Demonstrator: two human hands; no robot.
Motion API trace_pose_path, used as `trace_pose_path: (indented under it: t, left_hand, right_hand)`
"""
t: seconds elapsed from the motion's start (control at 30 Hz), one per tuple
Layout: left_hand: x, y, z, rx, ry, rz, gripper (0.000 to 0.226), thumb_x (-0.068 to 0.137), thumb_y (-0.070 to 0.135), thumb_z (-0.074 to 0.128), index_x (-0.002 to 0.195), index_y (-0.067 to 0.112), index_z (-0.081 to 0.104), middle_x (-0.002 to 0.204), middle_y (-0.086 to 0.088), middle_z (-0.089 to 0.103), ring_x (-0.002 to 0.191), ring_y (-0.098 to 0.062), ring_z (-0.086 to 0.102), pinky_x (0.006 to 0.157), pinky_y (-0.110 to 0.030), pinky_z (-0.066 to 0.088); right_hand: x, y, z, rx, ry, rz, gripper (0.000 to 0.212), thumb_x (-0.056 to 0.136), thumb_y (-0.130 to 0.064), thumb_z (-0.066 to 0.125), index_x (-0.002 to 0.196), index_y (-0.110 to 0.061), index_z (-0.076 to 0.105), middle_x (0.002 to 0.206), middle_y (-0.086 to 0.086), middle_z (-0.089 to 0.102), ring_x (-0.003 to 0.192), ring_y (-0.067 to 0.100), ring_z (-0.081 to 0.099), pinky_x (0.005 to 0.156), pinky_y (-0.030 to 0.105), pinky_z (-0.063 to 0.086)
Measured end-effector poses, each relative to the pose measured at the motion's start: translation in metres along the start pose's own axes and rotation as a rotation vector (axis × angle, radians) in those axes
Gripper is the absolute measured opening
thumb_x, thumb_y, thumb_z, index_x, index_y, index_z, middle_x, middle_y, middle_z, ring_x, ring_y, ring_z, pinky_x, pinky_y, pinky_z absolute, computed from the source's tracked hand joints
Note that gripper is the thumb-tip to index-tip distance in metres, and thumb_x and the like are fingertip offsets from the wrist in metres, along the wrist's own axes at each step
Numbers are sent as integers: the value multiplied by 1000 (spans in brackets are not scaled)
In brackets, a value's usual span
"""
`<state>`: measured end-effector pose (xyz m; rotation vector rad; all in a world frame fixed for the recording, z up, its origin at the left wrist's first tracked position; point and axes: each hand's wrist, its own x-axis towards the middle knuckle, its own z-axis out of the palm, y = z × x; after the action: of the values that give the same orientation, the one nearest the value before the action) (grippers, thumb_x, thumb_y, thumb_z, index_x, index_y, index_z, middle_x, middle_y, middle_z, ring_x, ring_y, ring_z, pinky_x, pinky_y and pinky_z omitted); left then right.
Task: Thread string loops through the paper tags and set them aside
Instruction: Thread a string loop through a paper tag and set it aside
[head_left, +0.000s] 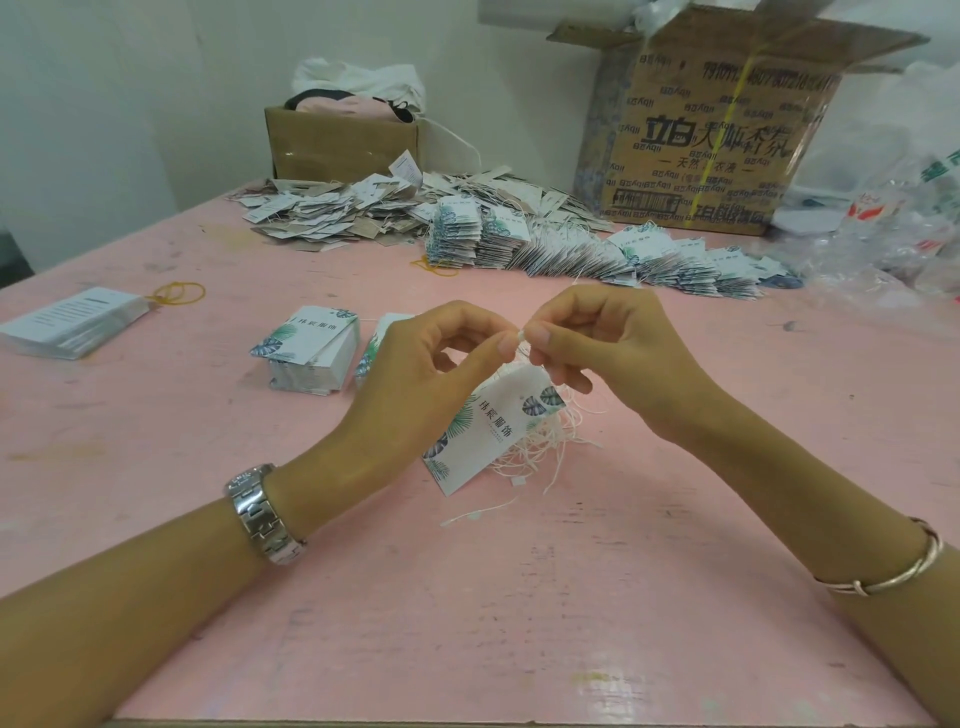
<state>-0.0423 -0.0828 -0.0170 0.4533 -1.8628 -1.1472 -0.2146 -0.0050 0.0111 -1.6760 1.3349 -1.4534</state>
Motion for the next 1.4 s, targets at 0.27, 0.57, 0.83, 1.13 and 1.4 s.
trace_pose_path:
  t: [0.27,0.57,0.83,1.13,1.4]
  left_hand:
    - [0,-1,-3,92,-28,28,5,88,25,71,83,27,70,77,20,69,78,0,61,76,-33,44]
    - [-2,-1,-2,150,13,51,13,88,21,72,79,30,69,72,23,68,74,3,60,72,-24,39]
    - [-4,1,-3,178,17,31,15,88,19,72,77,28,68,71,16,68,74,1,58,74,-24,38]
    - [1,1,-5,217,10,51,7,88,32,72,82,32,69,79,17,69,76,4,59,71,-12,37]
    - [7,-10,-12,331,-69,-3,45,85,74,48,112,42,64,105,22,65,95,3,53,72,-3,32]
  right_hand:
    - [-1,0,3,-47,-31,-2,13,80,-20,69,82,-8,66,64,-1,65,50,13,52,45,19,39]
    - [-3,1,8,-104,5,-36,8,87,-8,70,80,-11,67,63,-1,64,50,11,53,47,16,40]
    - [-6,0,12,-160,17,-48,12,87,-3,69,79,-11,66,63,1,62,50,9,51,48,15,40]
    - [-3,2,7,-10,-1,10,9,86,-12,67,83,-3,65,67,6,63,51,14,51,46,22,39]
    - [3,1,-1,367,-88,168,10,85,-13,61,76,-10,66,72,4,61,55,9,46,59,19,36]
